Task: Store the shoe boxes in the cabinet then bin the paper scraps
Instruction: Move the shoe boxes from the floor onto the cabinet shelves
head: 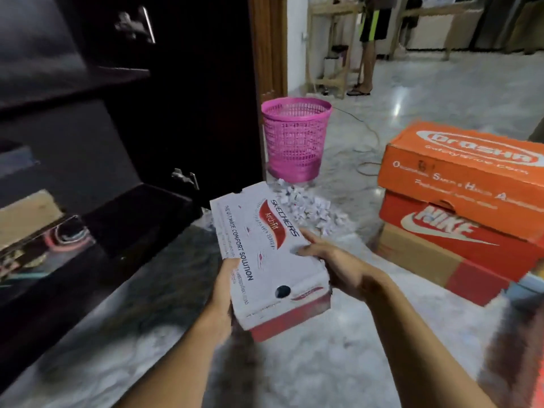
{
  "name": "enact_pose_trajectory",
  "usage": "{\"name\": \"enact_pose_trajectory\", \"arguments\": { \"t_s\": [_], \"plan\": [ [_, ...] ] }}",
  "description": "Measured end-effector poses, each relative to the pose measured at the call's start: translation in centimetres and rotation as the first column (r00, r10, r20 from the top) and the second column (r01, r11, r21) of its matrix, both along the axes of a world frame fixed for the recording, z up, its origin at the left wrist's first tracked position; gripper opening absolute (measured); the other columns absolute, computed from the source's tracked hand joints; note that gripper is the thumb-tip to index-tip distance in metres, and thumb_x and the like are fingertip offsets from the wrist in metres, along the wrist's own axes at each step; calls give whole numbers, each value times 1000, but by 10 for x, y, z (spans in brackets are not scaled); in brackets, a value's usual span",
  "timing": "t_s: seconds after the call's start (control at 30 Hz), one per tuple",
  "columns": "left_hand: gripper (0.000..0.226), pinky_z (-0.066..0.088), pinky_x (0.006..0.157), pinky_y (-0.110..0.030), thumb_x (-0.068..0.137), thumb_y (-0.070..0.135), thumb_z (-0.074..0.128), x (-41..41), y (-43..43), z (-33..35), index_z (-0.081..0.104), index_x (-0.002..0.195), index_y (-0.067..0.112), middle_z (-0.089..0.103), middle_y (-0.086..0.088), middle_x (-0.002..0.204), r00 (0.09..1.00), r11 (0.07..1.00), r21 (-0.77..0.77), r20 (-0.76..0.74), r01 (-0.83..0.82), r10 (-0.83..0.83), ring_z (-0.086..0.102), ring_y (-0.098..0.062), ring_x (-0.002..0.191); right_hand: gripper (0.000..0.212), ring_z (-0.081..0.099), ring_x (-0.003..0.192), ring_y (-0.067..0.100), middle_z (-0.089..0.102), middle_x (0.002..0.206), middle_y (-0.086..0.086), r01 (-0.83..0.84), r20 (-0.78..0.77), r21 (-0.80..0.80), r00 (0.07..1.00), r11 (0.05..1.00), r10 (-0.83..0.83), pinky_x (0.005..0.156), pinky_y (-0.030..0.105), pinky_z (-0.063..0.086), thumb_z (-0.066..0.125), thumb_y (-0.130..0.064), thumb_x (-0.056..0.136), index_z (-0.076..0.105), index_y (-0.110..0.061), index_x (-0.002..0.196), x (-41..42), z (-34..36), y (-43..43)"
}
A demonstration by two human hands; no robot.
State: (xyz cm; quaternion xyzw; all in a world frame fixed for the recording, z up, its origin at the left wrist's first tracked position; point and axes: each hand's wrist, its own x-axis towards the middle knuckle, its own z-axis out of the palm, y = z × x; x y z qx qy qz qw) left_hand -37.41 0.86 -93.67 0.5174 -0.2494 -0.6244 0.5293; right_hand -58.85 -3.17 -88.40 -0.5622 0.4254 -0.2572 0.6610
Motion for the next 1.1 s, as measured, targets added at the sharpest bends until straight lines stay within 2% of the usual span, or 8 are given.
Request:
{"name": "enact_pose_trajectory", "arguments": {
  "t_s": [0.13, 0.27, 0.37, 0.43, 0.57, 0.67, 0.93, 1.1],
  "plan": [
    [48, 46, 100, -52, 85, 64, 45, 68, -5, 16, 71, 109, 31, 74, -3, 111, 989, 990, -2, 46, -139, 139, 67, -31, 106, 34, 68, 106, 32, 72, 119, 6, -67, -15, -9, 998, 998, 67, 96, 45, 47, 54, -29, 94, 62, -36, 127, 92, 28, -35],
    [49, 51, 74, -38, 77, 61, 49, 107, -51, 46, 71, 103, 26, 76, -4, 100, 955, 952, 79, 43, -295, 292, 70, -28, 90, 40, 67, 91, 25, 69, 110, 8, 129, -295, -226, 936, 966, -194, 84, 34, 54, 57, -38, 93, 65, -15, 125, 165, 56, -87],
    [47, 50, 61, -29, 73, 64, 45, 121, -87, 55, 66, 89, 25, 72, -1, 73, 962, 959, 82, -13, -271, 273, 64, -21, 60, 61, 61, 111, 34, 58, 131, 17, 111, -514, -407, 793, 907, -328, 96, 41, 52, 53, -50, 91, 48, -17, 141, 191, 68, -122],
    [44, 47, 55, -24, 77, 62, 42, 132, -107, 54, 64, 80, 24, 68, 1, 60, 951, 949, 74, 5, -308, 308, 60, -19, 50, 69, 56, 120, 35, 50, 141, 17, 70, -549, -432, 770, 899, -324, 101, 41, 48, 50, -51, 89, 36, -20, 149, 200, 64, -138],
    [48, 45, 52, -22, 82, 61, 46, 162, -142, 33, 67, 87, 19, 71, -7, 82, 903, 901, 75, 88, -427, 421, 61, -23, 63, 71, 61, 115, 28, 62, 132, 3, 89, -349, -309, 915, 947, -200, 97, 43, 51, 57, -52, 81, 42, -24, 144, 217, 19, -156],
    [45, 50, 69, -33, 86, 59, 48, 176, -167, 17, 67, 92, 19, 73, -7, 91, 882, 881, 54, 71, -471, 467, 65, -26, 76, 53, 69, 99, 15, 71, 115, -8, 136, -151, -275, 972, 952, -183, 86, 40, 58, 68, -48, 75, 53, -41, 126, 233, -17, -166],
    [34, 50, 82, -43, 88, 52, 54, 209, -213, -4, 59, 89, 19, 63, -7, 86, 869, 865, 142, 201, -482, 451, 58, -27, 80, 56, 68, 105, 14, 72, 112, -13, 213, 16, -233, 976, 949, -216, 98, 48, 52, 60, -31, 74, 52, -46, 127, 278, -71, -220],
    [33, 47, 98, -46, 86, 44, 58, 233, -238, -22, 62, 112, 25, 68, -4, 111, 881, 893, 95, 239, -439, 408, 60, -27, 108, 58, 63, 103, 23, 57, 131, 1, 270, 54, -142, 963, 952, -265, 93, 44, 50, 57, -29, 75, 49, -48, 130, 313, -84, -242]
  ]
}}
